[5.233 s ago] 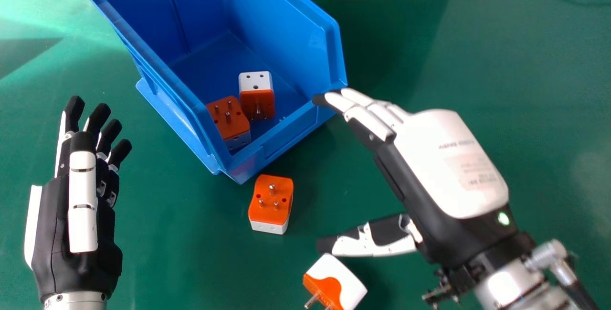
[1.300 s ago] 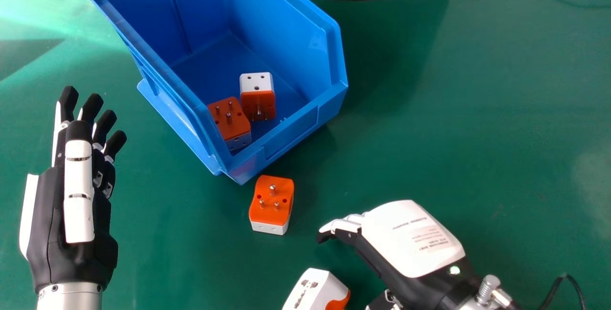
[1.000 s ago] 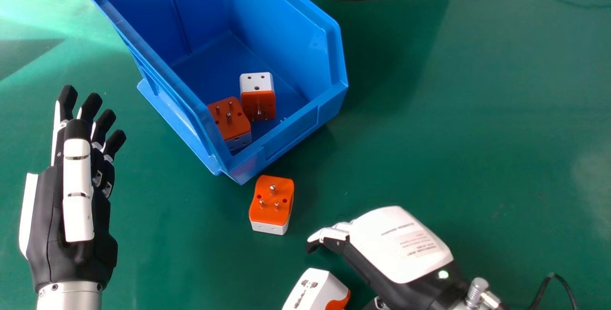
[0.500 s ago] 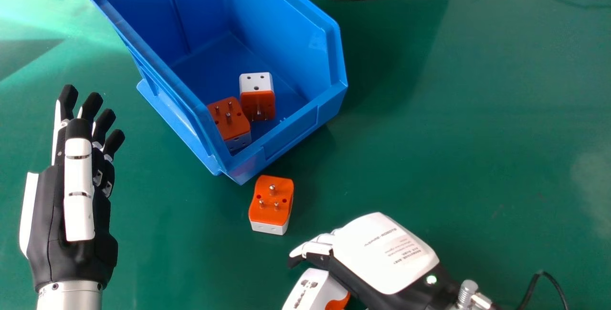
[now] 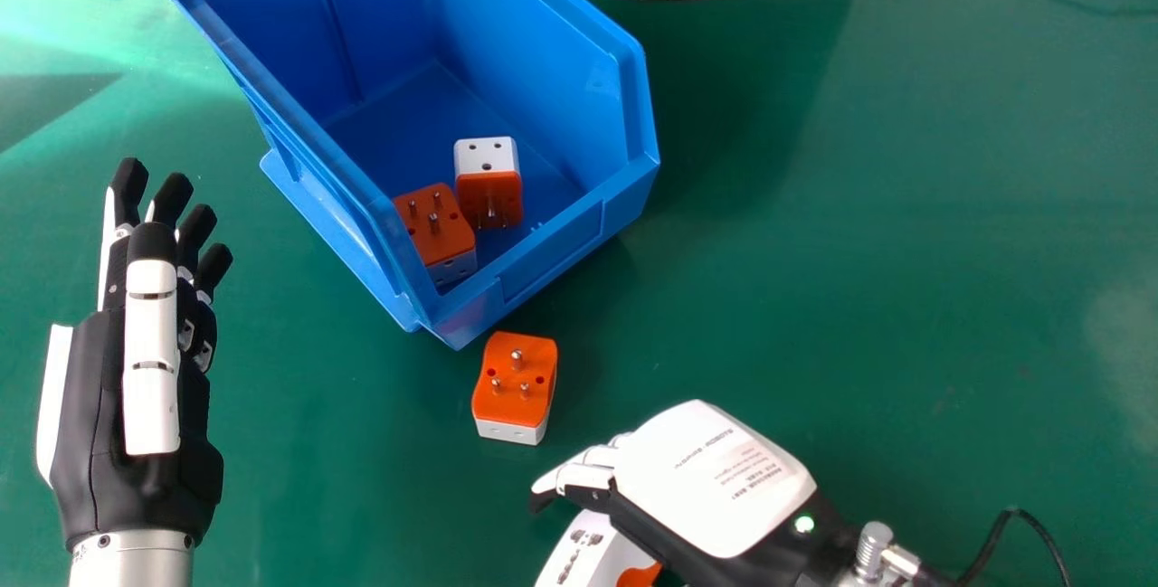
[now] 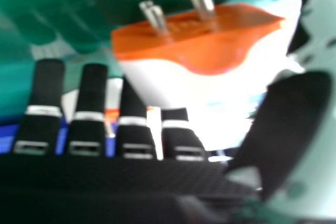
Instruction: Pick all objects and put in blue box
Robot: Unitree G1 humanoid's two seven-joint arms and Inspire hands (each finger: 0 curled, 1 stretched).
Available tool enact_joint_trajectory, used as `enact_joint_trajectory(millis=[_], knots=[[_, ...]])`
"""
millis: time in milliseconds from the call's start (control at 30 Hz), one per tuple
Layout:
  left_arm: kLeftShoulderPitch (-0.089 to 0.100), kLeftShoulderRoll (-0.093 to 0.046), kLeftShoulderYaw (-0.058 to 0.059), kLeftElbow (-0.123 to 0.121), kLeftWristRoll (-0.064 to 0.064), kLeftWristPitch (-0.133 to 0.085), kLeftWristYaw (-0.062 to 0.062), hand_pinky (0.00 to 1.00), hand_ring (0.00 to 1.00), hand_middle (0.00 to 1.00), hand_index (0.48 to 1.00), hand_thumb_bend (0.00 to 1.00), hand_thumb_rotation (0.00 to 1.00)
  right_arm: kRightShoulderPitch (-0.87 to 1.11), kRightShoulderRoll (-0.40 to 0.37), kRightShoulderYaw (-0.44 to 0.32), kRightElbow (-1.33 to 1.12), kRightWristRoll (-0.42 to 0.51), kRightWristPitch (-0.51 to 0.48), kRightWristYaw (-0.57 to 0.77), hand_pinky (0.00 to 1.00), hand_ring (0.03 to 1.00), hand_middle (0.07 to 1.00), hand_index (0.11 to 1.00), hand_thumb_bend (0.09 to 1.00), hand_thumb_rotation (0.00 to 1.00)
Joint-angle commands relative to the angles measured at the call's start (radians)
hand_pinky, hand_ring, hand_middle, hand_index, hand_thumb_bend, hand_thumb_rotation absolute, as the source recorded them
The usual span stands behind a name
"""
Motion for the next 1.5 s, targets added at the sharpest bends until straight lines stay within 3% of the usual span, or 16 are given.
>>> enact_joint_trajectory(millis=[0, 200, 300, 400, 867, 1467], knots=[[-0.003, 0.013, 0.006, -0.025, 0.008, -0.007, -0.003, 0.97, 0.97, 0.98, 1.0, 0.48, 0.89, -0.015, 0.0, -0.001, 0.005, 0.024, -0.018, -0.018, 0.6, 0.713, 0.756, 0.742, 0.692, 0.27], [-0.008, 0.015, 0.004, -0.027, 0.009, -0.001, -0.002, 0.97, 0.97, 0.98, 1.0, 0.49, 0.89, -0.053, 0.022, -0.001, 0.114, 0.034, -0.078, -0.128, 0.56, 0.67, 0.708, 0.696, 0.646, 0.16], [-0.008, 0.016, 0.003, -0.03, 0.006, 0.002, -0.004, 0.97, 0.97, 0.98, 1.0, 0.49, 0.89, -0.071, 0.038, -0.004, 0.184, 0.063, -0.124, -0.21, 0.56, 0.67, 0.708, 0.696, 0.646, 0.16], [-0.008, 0.017, 0.004, -0.034, 0.008, 0.009, 0.001, 0.98, 0.97, 0.98, 1.0, 0.48, 0.9, -0.088, 0.042, -0.003, 0.222, 0.061, -0.143, -0.248, 0.48, 0.583, 0.621, 0.616, 0.599, 0.1], [-0.012, 0.017, 0.008, -0.031, 0.0, 0.012, -0.001, 1.0, 0.98, 0.99, 1.0, 0.47, 0.92, -0.13, 0.03, -0.006, 0.222, 0.077, -0.12, -0.178, 0.32, 0.418, 0.464, 0.519, 0.53, 0.02], [-0.005, 0.016, 0.01, -0.031, 0.001, 0.005, -0.004, 1.0, 0.98, 0.98, 1.0, 0.46, 0.92, -0.147, 0.02, -0.004, 0.178, 0.052, -0.033, -0.082, 0.27, 0.387, 0.445, 0.528, 0.51, 0.0]])
